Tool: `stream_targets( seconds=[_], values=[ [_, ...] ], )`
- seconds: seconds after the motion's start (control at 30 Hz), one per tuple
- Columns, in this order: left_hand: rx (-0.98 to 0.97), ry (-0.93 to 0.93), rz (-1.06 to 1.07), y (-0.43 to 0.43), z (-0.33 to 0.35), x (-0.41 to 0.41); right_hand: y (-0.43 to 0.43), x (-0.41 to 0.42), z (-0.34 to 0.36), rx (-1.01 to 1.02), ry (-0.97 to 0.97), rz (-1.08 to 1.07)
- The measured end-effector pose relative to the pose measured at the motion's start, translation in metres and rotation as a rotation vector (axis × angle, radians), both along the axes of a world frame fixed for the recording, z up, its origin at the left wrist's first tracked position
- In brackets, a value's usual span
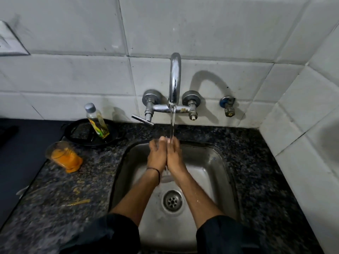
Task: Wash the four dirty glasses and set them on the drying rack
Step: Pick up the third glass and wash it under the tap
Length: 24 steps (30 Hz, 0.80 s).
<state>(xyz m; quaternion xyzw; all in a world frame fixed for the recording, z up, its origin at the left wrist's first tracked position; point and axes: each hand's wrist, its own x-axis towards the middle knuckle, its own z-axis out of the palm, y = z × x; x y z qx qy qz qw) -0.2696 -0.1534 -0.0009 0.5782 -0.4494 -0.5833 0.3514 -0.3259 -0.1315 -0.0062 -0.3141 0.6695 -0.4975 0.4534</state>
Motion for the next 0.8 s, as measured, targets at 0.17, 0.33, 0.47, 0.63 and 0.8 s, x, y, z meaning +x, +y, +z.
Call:
stream_targets(
  seconds=[0.17,0.33,0.47,0.63,0.8],
  values=[
    [-0.072,0.175,-0.122,0.030,-0.003,0.006,-0.004,-0.016,0.016,0.131,-0.250,-0.125],
    [0.277,0.266,-0.043,0.015,0.019,0.011,0.005,-0.012,0.014,0.112,-0.271,-0.059],
    [0.117,-0.011,-0.003,0.009,0.008,0.006,0.004,0.001,-0.003,-0.058,0.189,-0.005],
    [0.022,0.208,-0.104,0.022,0.006,0.008,0.009,-0.014,0.018,0.021,-0.307,-0.162],
    [0.212,0.193,-0.095,0.013,0.011,0.012,0.016,-0.012,0.013,0.052,-0.353,-0.187]
  ],
)
